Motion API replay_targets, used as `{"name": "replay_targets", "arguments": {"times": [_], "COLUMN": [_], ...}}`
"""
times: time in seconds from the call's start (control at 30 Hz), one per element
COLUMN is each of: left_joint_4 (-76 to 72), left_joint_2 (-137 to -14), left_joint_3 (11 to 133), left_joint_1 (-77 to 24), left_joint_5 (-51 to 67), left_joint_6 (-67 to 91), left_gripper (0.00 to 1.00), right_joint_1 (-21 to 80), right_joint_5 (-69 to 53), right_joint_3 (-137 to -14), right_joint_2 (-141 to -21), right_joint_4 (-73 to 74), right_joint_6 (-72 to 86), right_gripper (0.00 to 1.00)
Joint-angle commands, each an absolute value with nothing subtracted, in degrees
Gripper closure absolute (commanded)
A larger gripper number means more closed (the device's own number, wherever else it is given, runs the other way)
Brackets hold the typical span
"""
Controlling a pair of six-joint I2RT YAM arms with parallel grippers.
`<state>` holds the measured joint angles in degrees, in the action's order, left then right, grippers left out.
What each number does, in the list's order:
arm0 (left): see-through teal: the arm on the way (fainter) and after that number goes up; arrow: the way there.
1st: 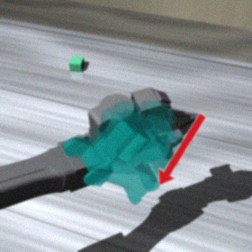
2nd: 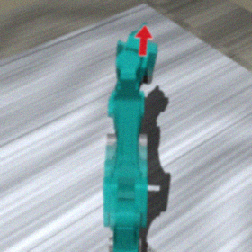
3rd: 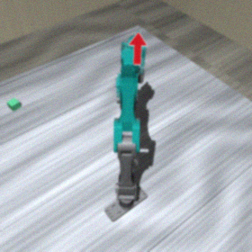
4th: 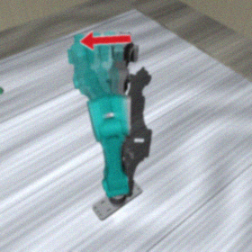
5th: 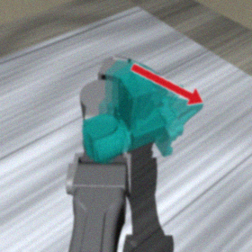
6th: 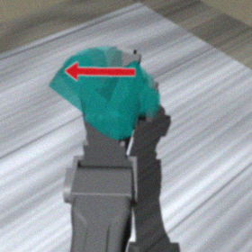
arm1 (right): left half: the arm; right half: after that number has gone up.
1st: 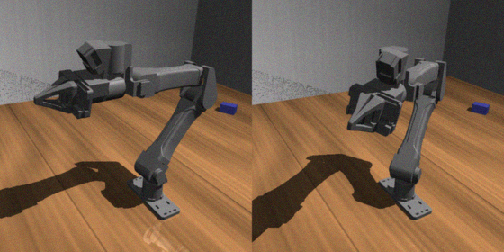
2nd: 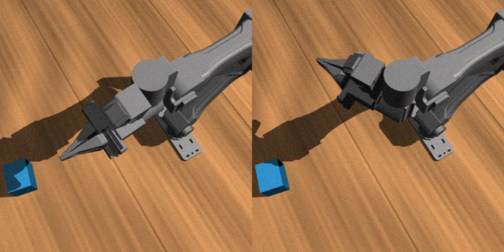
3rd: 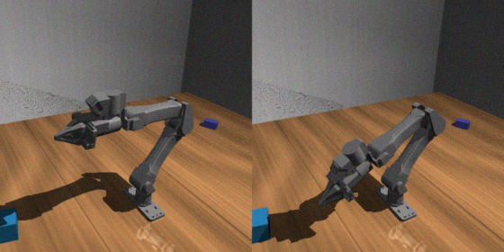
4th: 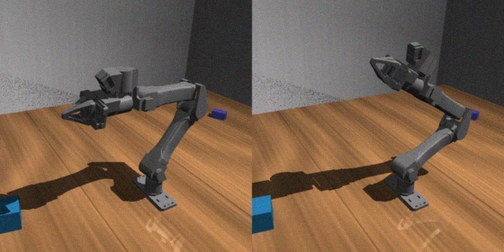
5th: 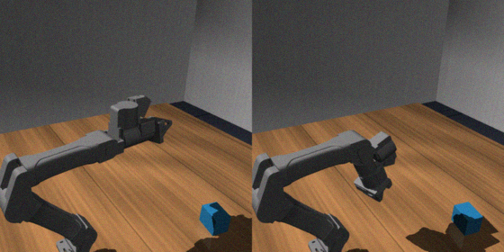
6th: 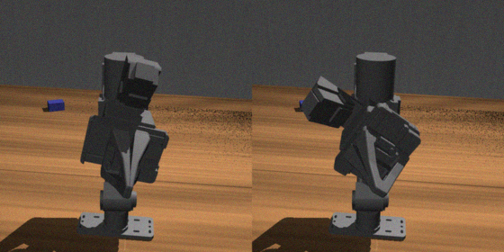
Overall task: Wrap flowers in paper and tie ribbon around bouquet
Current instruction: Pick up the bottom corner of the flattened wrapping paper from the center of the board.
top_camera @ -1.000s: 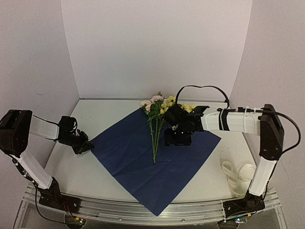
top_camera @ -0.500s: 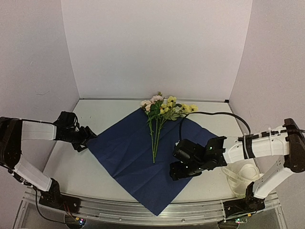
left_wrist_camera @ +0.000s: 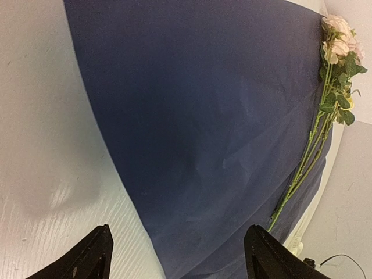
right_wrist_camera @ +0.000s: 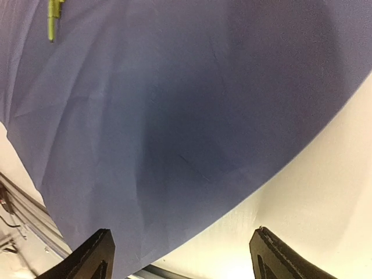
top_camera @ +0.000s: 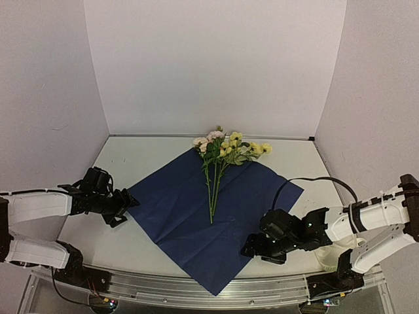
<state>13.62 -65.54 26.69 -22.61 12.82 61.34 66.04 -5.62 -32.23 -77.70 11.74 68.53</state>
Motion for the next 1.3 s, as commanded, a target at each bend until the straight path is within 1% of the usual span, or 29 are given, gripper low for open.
{"name": "replay_targets", "arguments": {"times": [0.0,0.07,0.17,0.23,0.5,0.8,0.83,0.93,1.07,1.17,1.2,1.27], "left_joint_4": [13.47,13.4,13.05,12.94,13.02,11.76,11.47,10.11,8.87,7.77,7.64,7.01], "left_joint_2": [-62.35,-61.29,-59.8,-59.15,-57.83,-57.06,-57.19,-58.11,-58.35,-58.8,-59.11,-59.89], "left_joint_3": [25.91,25.6,25.37,25.4,27.04,28.87,29.19,30.51,32.63,34.2,34.83,36.07], "left_joint_1": [-24.03,-24.49,-25.28,-25.67,-26.73,-28.32,-28.5,-29.43,-32.52,-35.51,-36.68,-39.66], "left_joint_5": [14.03,14.61,15.14,15.28,16.38,18.33,18.66,20.54,19.68,19.18,18.7,17.88], "left_joint_6": [63.37,63.59,64.1,64.37,62.86,58.18,57.41,54.56,49.74,44.9,43.13,39.62], "left_gripper": [0.2,0.2,0.2,0.19,0.19,0.23,0.24,0.26,0.29,0.31,0.32,0.34], "right_joint_1": [66.02,66.12,66.25,66.56,68.67,71.34,71.56,71.81,71.82,71.81,71.81,71.76], "right_joint_5": [-8.79,-8.07,-7.55,-7.31,-5.96,-2.55,-2.39,-2.24,-2.2,-1.82,-1.54,-0.53], "right_joint_3": [-26.47,-25.05,-24.19,-25.05,-23.82,-22.67,-22.87,-23.43,-23.71,-23.84,-23.8,-23.47], "right_joint_2": [-75.45,-75.05,-75.64,-76.52,-77.26,-77.1,-77.38,-78.24,-78.49,-78.16,-77.94,-77.2], "right_joint_4": [-3.12,-5.36,-9.53,-9.76,-12.19,-17.11,-17.5,-18.49,-19.52,-20.02,-20.05,-20.04], "right_joint_6": [82.82,85.82,89.44,90.49,96.52,102.51,102.86,103.97,105.22,106.72,107.53,109.96], "right_gripper": [0.17,0.18,0.22,0.26,0.32,0.43,0.45,0.58,0.82,0.95,0.99,1.0]}}
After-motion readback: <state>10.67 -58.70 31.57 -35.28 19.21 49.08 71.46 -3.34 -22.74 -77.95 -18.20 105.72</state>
